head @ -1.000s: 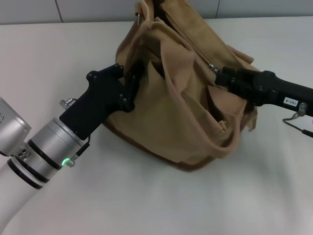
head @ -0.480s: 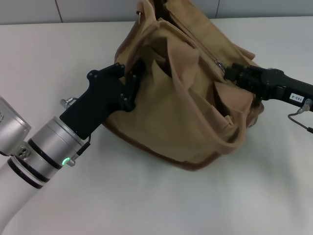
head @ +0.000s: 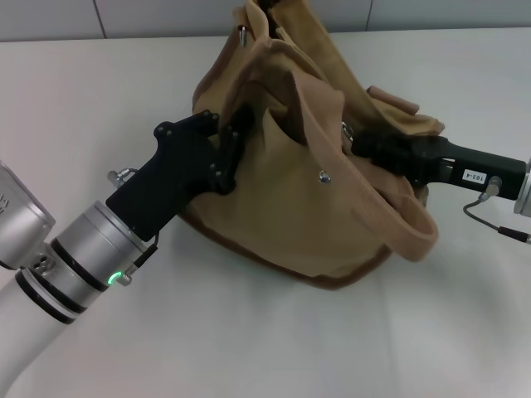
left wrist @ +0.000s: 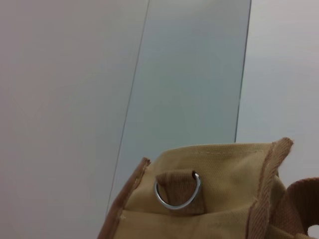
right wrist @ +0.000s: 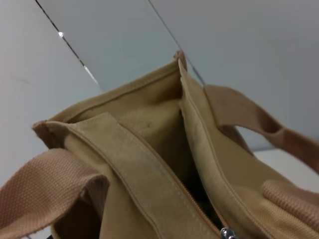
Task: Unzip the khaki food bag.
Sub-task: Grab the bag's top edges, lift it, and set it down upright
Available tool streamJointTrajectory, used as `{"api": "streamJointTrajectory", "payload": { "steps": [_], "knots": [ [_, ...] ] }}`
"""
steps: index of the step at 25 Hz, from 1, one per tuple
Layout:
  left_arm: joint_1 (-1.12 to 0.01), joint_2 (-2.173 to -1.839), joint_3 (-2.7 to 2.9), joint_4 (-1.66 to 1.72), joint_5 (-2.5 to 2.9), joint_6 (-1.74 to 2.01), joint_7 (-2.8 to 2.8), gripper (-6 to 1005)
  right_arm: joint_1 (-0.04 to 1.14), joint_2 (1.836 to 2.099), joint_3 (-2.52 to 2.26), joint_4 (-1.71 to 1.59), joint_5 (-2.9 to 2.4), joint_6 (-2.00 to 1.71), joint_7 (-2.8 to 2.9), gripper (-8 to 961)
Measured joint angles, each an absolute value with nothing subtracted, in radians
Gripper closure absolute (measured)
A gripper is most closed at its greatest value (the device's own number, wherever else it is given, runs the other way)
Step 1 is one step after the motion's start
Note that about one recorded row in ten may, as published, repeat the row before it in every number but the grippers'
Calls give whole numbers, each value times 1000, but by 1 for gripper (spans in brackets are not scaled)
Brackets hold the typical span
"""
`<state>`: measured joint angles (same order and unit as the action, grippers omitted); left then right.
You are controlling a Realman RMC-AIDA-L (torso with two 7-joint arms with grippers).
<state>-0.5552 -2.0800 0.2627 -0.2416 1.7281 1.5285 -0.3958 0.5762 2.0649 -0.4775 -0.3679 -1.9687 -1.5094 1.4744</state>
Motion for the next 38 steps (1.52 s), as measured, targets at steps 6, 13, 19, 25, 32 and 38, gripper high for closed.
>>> {"api": "streamJointTrajectory", "payload": {
  "steps": [6, 13, 19, 25, 32, 38],
  "knots": [
    [-555, -2080, 264, -243, 1738, 1532, -396, 948, 589, 2052, -541, -366, -1970, -1518, 1564, 589],
    [-553, -2080, 266, -245, 1739, 1534, -396, 948, 595, 2044, -561, -365, -1970, -1570, 1621, 588],
    [-548, -2080, 265, -246, 1740, 1536, -396, 948, 594, 2037, -560, -364, -1970, -1588, 1645, 587],
    [-548, -2080, 265, -246, 1740, 1538, -396, 948, 588, 2037, -553, -364, -1965, -1619, 1645, 586],
    [-546, -2080, 266, -246, 1741, 1546, -406, 948, 583, 2040, -552, -364, -1965, -1626, 1646, 587],
    [-543, -2080, 268, -245, 1742, 1557, -407, 948, 579, 2044, -556, -363, -1968, -1520, 1666, 586]
  ]
}}
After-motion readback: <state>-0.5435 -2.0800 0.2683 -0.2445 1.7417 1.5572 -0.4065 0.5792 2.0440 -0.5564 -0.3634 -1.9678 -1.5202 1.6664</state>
